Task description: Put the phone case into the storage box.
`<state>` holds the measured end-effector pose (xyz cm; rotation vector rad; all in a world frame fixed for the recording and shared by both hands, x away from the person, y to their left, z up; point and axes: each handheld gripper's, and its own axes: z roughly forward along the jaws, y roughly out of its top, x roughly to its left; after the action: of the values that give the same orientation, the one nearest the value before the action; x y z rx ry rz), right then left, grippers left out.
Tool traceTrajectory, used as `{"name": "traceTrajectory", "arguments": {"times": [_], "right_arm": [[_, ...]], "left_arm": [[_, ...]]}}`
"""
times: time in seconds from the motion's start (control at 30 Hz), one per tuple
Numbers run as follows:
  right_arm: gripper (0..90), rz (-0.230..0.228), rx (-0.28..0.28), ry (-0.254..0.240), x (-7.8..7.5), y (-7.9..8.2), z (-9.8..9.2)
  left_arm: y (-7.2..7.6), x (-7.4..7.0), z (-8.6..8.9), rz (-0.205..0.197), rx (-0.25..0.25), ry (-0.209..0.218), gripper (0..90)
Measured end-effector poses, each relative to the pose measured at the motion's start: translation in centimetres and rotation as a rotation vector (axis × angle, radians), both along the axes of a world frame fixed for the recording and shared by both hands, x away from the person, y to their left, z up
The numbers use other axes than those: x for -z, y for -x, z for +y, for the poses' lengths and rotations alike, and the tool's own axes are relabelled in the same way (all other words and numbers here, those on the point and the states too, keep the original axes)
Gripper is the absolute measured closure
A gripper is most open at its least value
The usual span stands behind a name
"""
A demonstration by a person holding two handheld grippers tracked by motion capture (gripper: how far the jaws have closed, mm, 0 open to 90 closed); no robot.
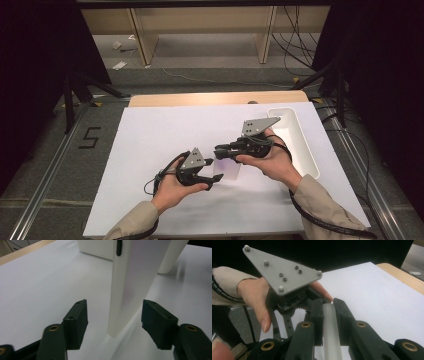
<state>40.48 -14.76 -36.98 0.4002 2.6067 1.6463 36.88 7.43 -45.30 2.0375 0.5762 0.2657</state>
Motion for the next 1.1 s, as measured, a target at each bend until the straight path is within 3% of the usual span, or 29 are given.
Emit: {"name": "traceTrajectory", "arguments": {"times": [0.2, 0.53, 0.8, 1.0, 1.1], "right_arm": [[79.9, 0.007, -0.002, -0.006, 0.02, 0.00, 0.02], [79.8, 0.018, -0.017, -0.023, -0.06, 0.03, 0.07], [79.2, 0.026, -0.030, -0.040, 0.00, -0.07, -0.04], [73.5, 0.013, -0.036, -0.047, 0.00, -0.11, -0.08], [62.8, -0.010, -0.026, -0.043, -0.11, -0.11, -0.14]], "left_arm": [[-0.07, 0.33, -0.09, 0.004, 0.052, -0.001, 47.2], [-0.26, 0.44, 0.13, 0.013, 0.098, 0.019, 61.6], [-0.24, 0.21, 0.26, 0.022, 0.134, 0.010, 67.3], [-0.08, -0.19, 0.35, 0.035, 0.146, -0.008, 74.5], [-0.11, -0.34, 0.45, 0.034, 0.143, -0.007, 79.6]]}}
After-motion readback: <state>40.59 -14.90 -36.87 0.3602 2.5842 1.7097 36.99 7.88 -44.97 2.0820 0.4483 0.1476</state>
